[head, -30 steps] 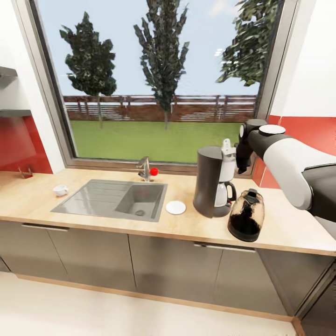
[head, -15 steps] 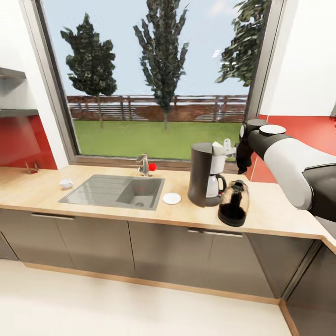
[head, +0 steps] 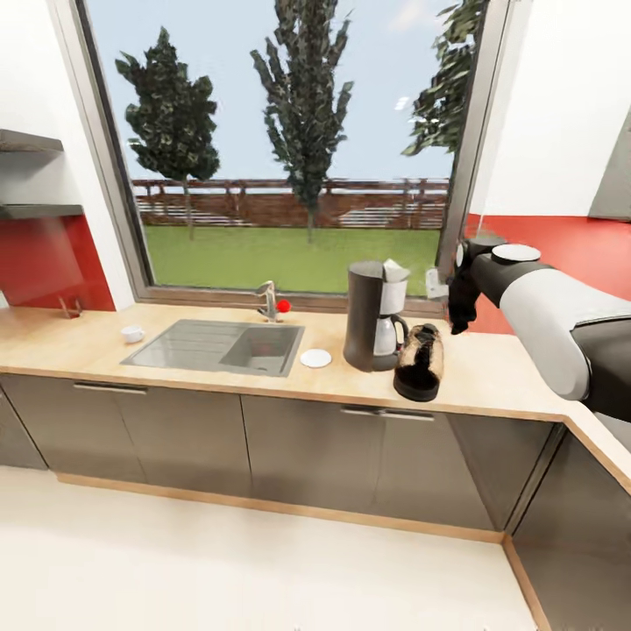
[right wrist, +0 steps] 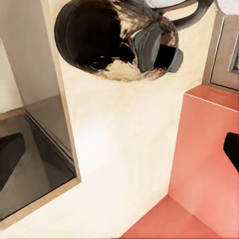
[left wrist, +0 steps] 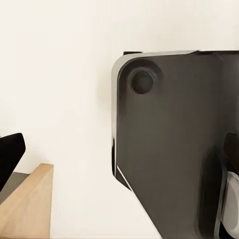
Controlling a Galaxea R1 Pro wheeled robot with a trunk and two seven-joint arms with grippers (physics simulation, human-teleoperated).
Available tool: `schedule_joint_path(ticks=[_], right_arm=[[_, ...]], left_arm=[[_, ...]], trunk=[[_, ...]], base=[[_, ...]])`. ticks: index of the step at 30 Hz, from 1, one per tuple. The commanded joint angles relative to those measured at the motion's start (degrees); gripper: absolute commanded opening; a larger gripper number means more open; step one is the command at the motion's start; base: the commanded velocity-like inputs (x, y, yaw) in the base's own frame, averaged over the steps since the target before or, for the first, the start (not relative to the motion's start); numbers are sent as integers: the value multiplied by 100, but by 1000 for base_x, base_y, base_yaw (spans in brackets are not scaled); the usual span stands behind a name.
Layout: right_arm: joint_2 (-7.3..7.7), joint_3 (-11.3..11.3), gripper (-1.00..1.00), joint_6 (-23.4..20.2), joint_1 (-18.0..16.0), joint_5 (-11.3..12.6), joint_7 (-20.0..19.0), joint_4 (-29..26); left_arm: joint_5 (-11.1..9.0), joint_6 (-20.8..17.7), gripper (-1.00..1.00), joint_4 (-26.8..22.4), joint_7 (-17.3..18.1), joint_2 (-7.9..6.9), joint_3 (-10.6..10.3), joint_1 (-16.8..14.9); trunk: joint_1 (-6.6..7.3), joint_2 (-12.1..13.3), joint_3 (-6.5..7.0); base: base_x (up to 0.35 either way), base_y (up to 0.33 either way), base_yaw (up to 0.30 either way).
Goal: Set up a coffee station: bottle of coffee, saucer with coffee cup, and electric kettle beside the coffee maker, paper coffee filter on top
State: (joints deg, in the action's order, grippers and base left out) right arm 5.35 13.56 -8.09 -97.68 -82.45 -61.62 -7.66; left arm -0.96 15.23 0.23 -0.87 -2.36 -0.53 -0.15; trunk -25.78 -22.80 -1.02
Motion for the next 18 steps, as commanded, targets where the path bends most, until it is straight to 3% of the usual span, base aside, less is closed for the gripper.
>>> schedule_joint_path(ticks=[1,2,4,5,7,8,12,14,15,16,17,18], right_arm=[[86,-19,100,-64,97,192,-13,-6],[141,-66,100,-65,159,292,-9,-4],[367,-288,100,-79,411,723,0,8],[555,-471,100,-96,640,1077,5,18],[747,-650,100,-112,902,1454,10,24],[927,-790,100,-122,1187,1816,13,32],[1377,-997,100,-130,2152,2654,13,48],[1477,-1030,100,-131,2518,2883,28,71],[1538,-1052,100,-124,2901,3115,90,101],[1587,-1072,100,-111,3453,3526,324,141],[1599,-1079,100,-106,3776,3863,584,181],[1601,-1081,100,-104,3919,4045,732,214]], left_arm=[[-9,23,100,3,-9,0,-9,-2],[-9,23,100,3,-7,0,-9,-2],[-9,24,100,3,-8,-1,-7,-2],[-9,22,100,3,-12,-1,-4,-2],[-9,19,100,2,-17,-1,-1,-2],[-7,18,100,1,-21,-1,3,-2],[-8,16,100,0,-25,-1,7,-2],[-8,17,100,-2,-29,-1,8,-2],[-9,18,100,-3,-31,-1,8,-2],[-9,21,100,-15,-32,-1,9,-2],[-9,22,100,-26,-33,2,6,-2],[-9,22,100,-32,-34,3,5,-2]], trunk=[[-1,-12,-10],[-1,-12,-10],[-1,-12,-10],[-1,-12,-10],[-1,-12,-10],[-1,-12,-10],[-1,-12,-10],[-1,-12,-10],[-1,-12,-10],[-1,-12,-10],[-1,-12,-10],[-1,-12,-10]], base=[[-157,-42,0],[-126,-33,0],[-73,-19,0],[-41,-11,0],[-30,-8,0],[-17,-4,0],[-8,-2,0],[-3,-1,0],[-2,0,0],[0,0,0],[0,0,0],[0,0,0]])
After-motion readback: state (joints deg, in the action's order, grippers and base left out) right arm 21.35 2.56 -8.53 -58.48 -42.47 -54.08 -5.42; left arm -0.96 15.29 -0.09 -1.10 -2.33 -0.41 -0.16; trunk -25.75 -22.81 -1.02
